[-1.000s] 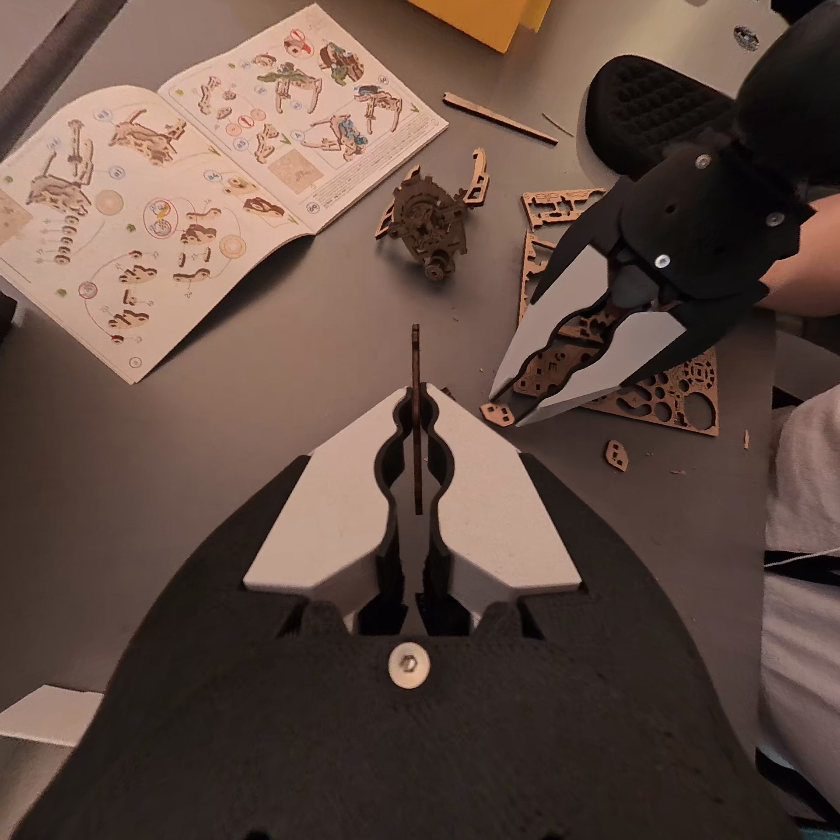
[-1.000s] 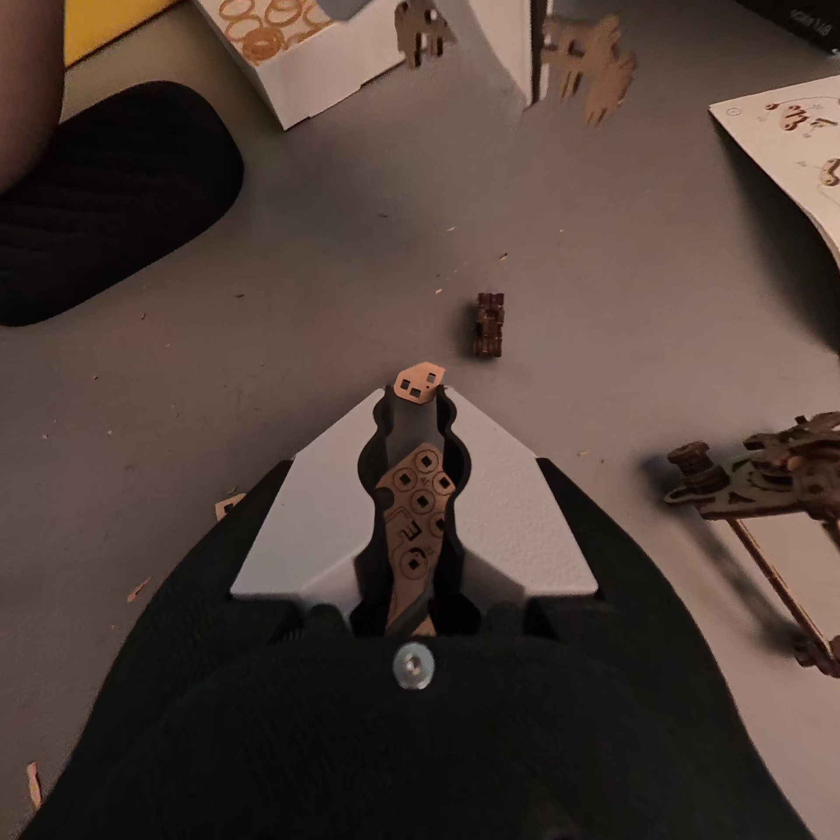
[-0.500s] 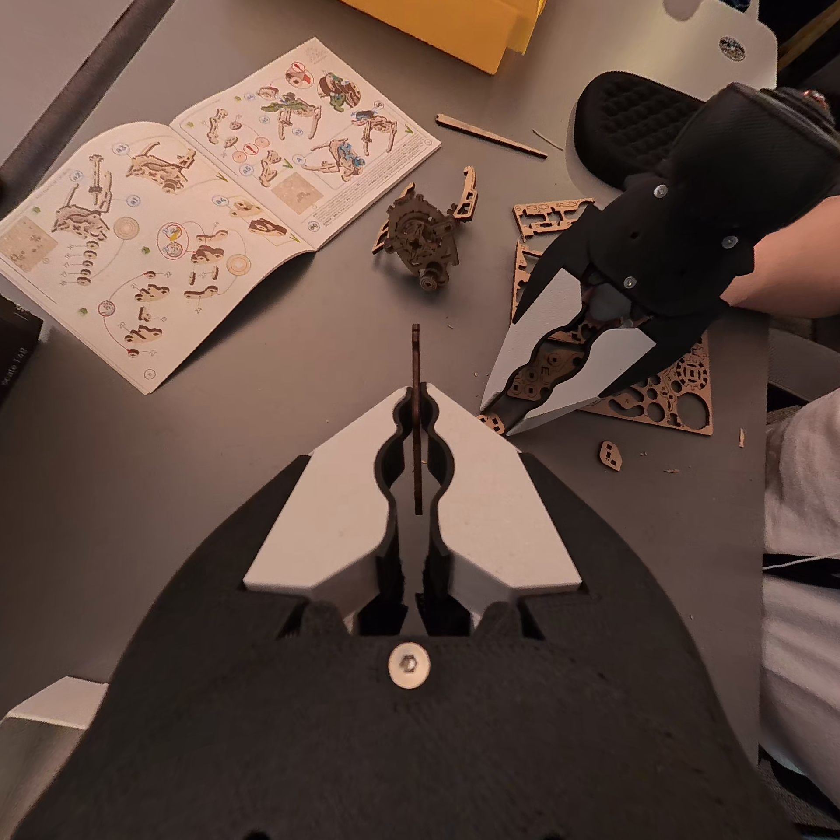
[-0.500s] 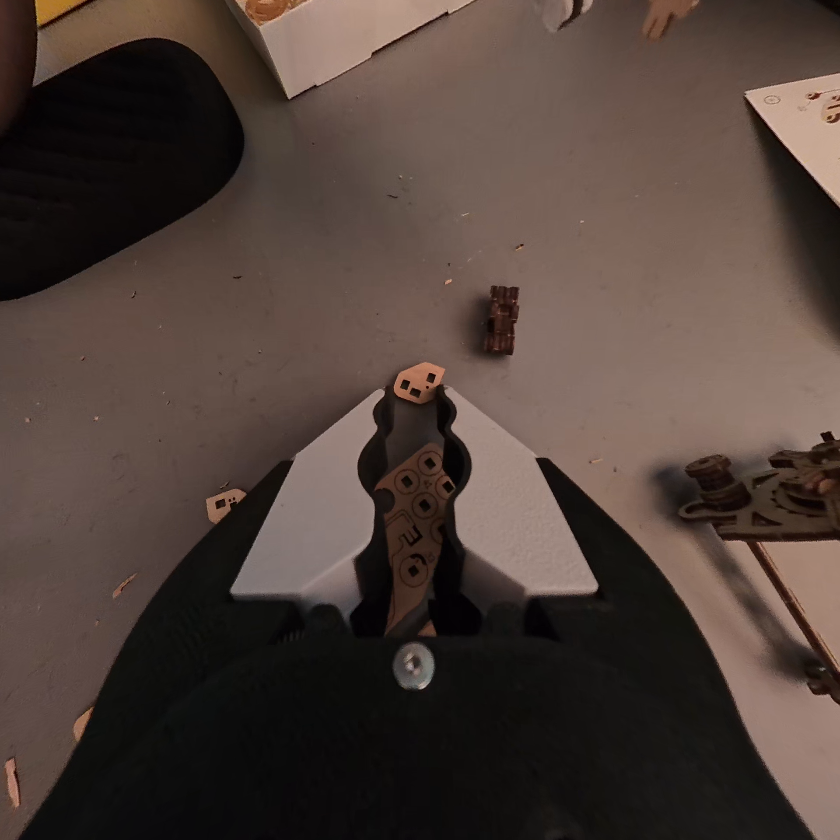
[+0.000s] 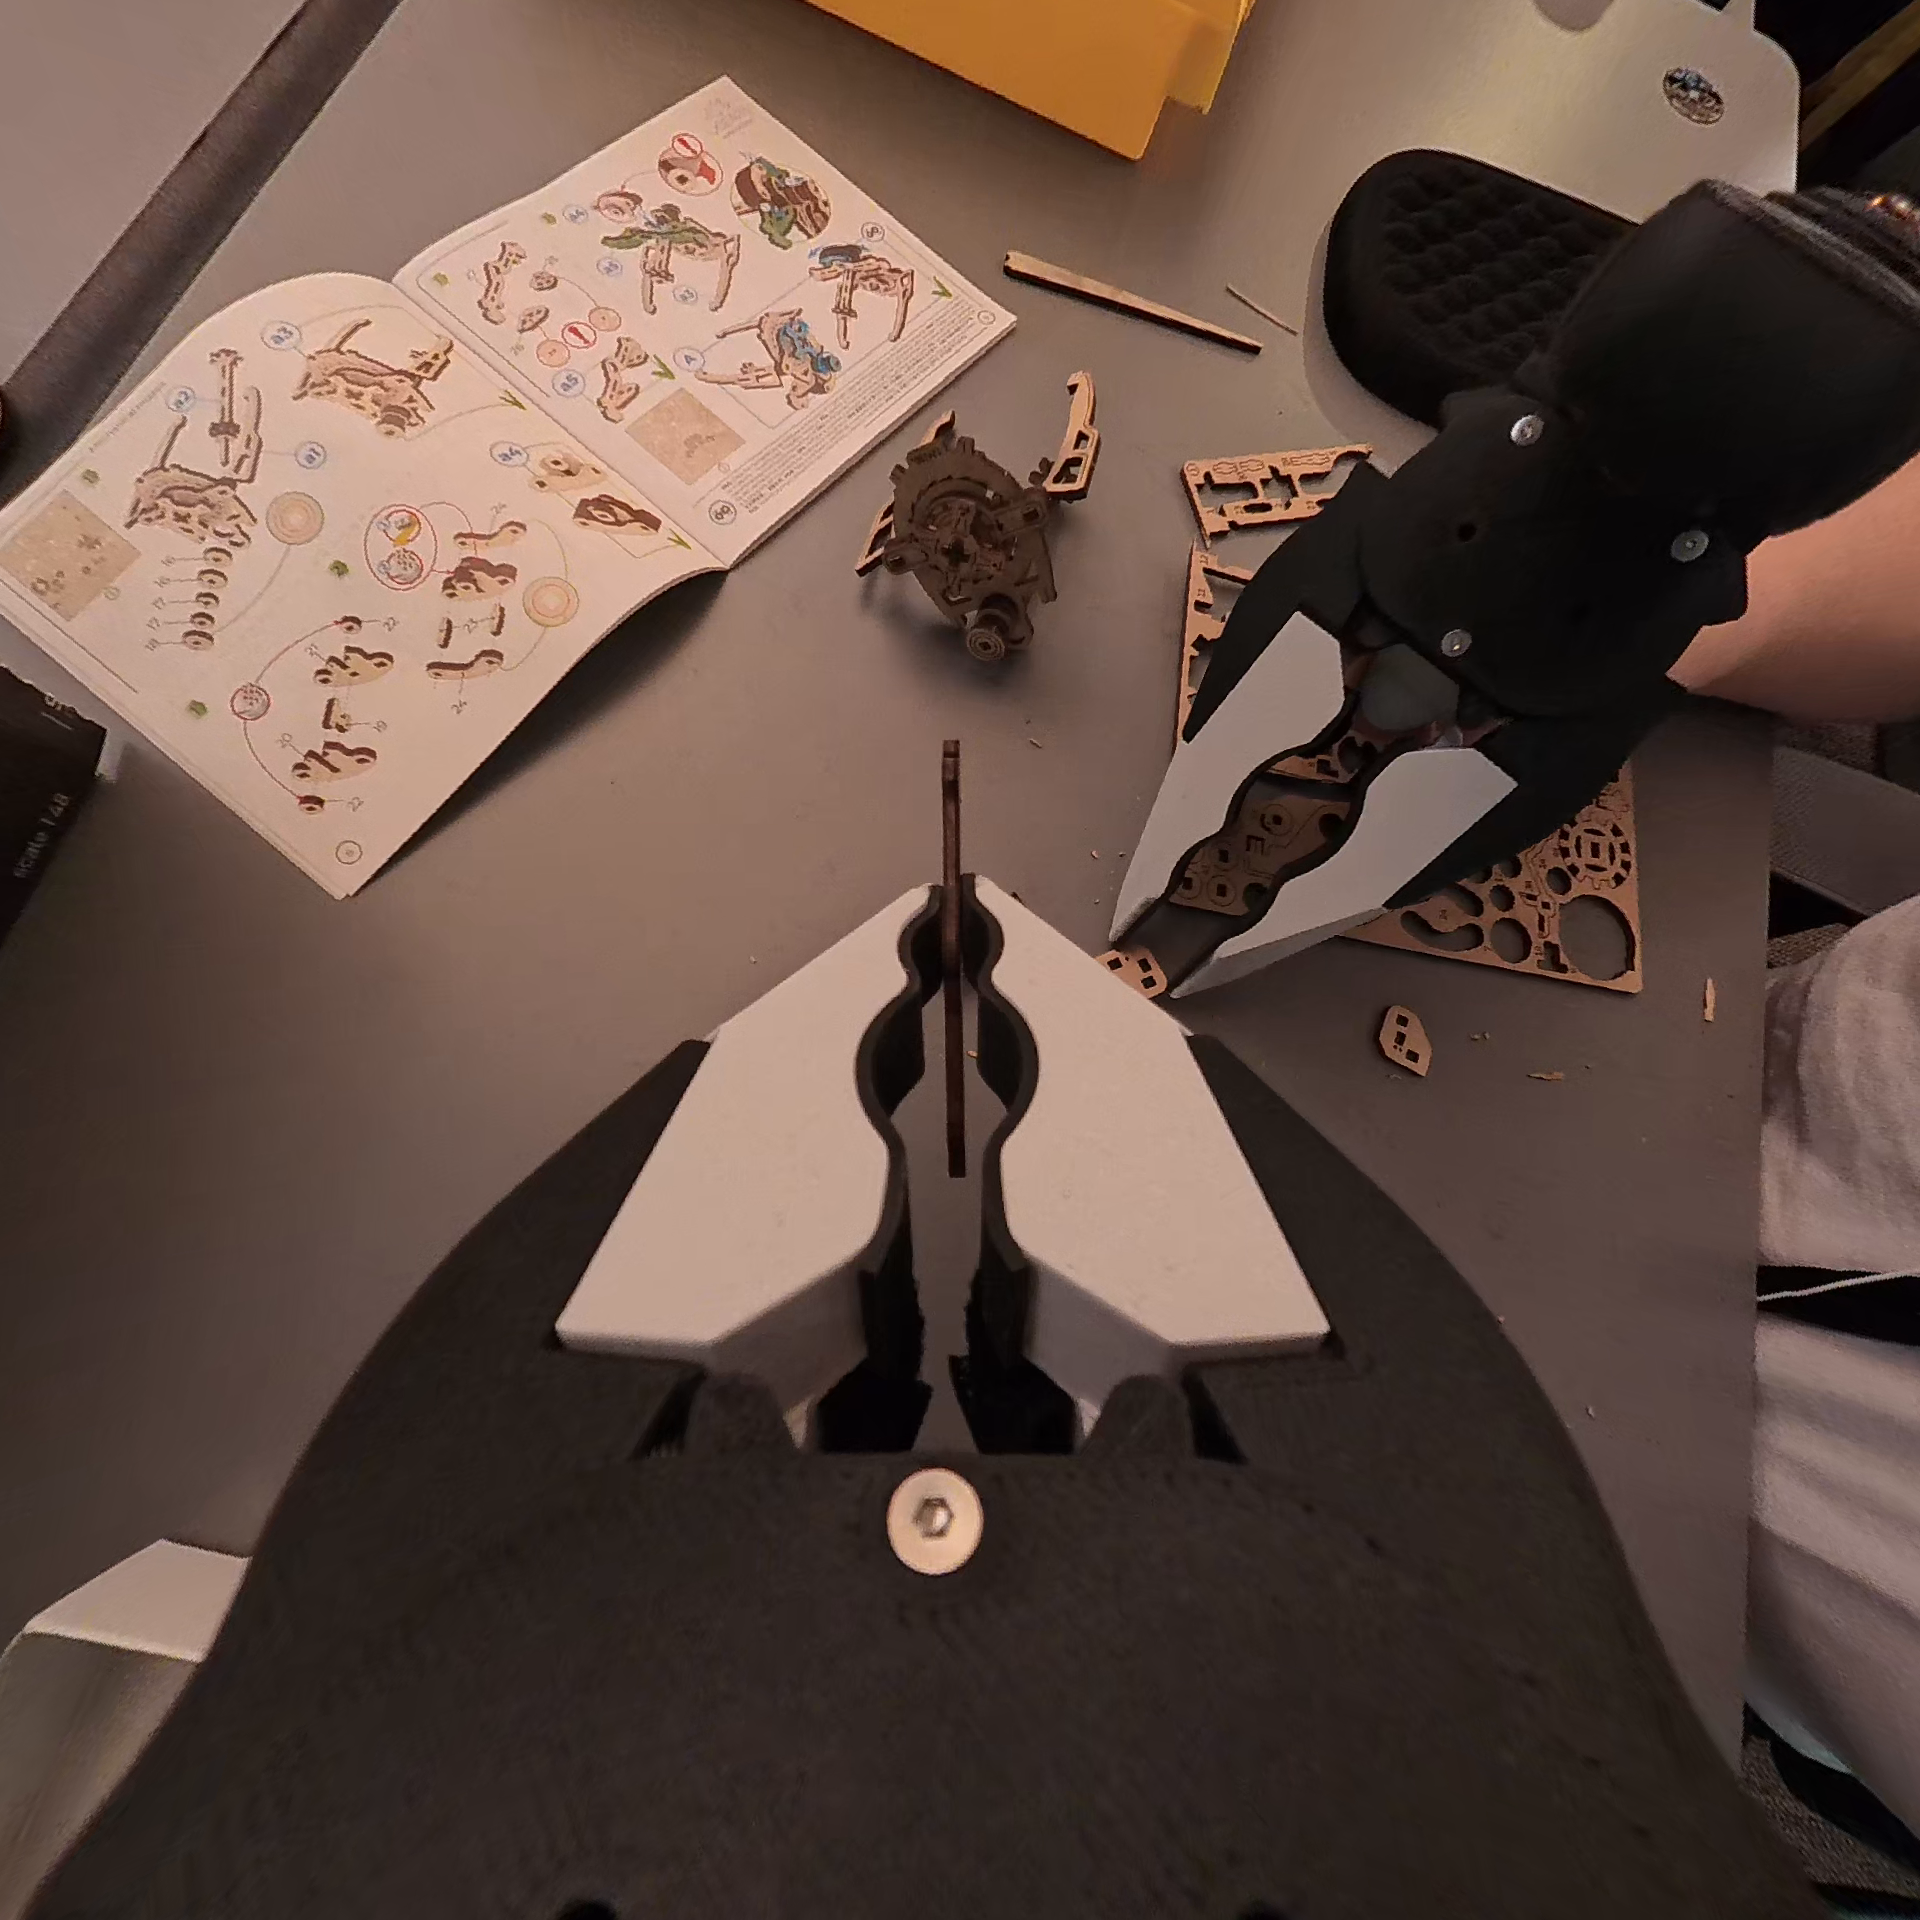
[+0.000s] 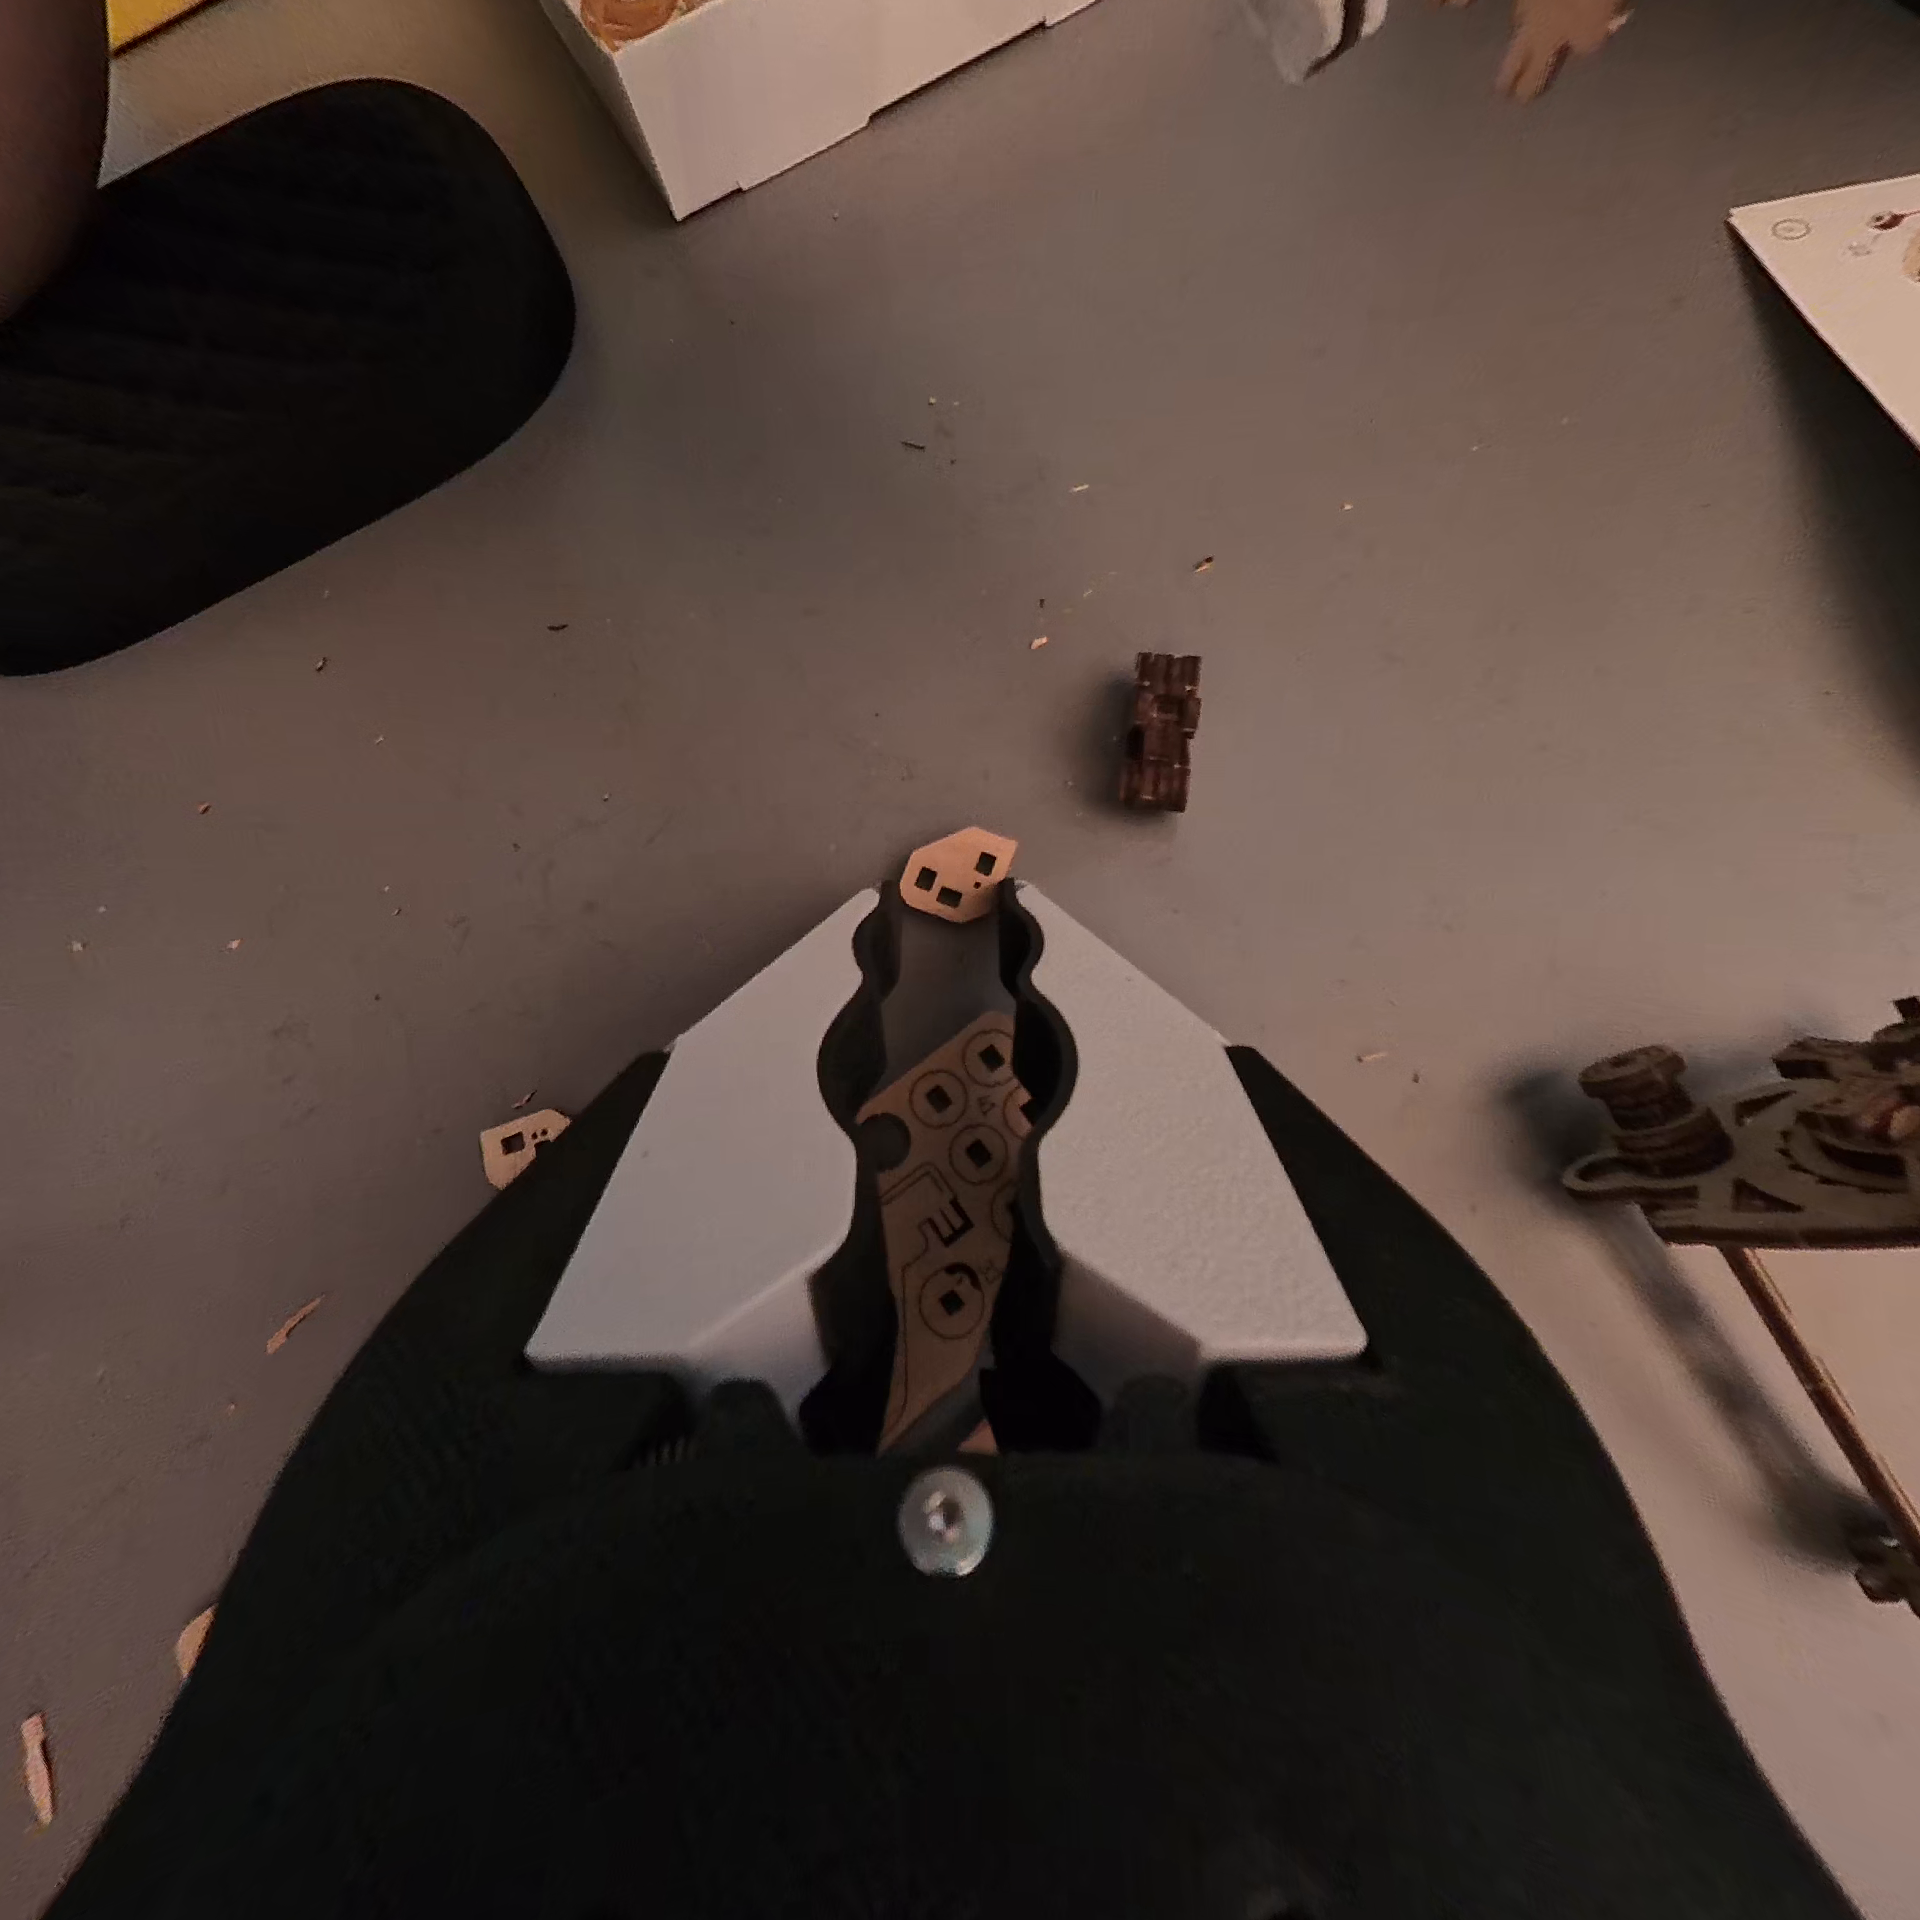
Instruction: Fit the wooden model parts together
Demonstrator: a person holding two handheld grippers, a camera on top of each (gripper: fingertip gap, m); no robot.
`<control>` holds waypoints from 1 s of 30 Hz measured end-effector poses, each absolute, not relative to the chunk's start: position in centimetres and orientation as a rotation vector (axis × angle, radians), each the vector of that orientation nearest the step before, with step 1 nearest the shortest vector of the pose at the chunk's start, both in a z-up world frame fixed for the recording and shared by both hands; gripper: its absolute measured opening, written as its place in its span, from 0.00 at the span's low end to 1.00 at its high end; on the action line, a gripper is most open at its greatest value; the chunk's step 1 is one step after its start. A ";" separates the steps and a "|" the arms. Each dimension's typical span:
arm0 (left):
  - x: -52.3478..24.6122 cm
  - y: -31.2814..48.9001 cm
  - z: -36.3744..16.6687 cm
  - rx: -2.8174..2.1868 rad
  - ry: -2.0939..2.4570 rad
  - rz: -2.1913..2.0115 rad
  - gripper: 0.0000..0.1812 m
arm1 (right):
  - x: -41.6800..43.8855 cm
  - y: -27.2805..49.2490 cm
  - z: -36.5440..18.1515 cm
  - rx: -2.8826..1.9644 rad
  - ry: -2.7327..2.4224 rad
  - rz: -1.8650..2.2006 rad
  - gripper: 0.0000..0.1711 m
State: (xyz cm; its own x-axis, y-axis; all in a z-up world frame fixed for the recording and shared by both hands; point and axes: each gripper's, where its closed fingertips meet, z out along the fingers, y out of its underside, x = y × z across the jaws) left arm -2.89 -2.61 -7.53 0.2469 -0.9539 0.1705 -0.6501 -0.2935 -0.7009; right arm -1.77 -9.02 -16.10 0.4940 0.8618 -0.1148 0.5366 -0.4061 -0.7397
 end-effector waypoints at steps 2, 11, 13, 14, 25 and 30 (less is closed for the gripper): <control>-2.9 -2.6 -7.5 -2.030 1.456 -0.809 0.00 | -1.8 -9.0 -16.1 -2.095 -1.151 0.649 0.10; -3.1 -2.4 -7.4 -2.033 1.443 -0.800 0.00 | -1.8 -9.1 -16.2 -2.092 -1.157 0.654 0.10; -3.2 -2.3 -7.2 -2.037 1.431 -0.801 0.00 | -1.9 -9.1 -16.0 -2.096 -1.150 0.654 0.14; -3.2 -2.3 -7.1 -2.035 1.426 -0.801 0.00 | -1.8 -9.0 -15.8 -2.105 -1.133 0.648 0.17; -3.1 -3.3 -4.9 -1.968 1.428 -0.779 0.00 | -2.1 -8.9 -16.1 -2.343 -0.928 0.462 0.21; -3.1 -3.8 -4.2 -1.943 1.436 -0.788 0.00 | -2.1 -9.4 -16.5 -2.360 -1.078 0.377 0.10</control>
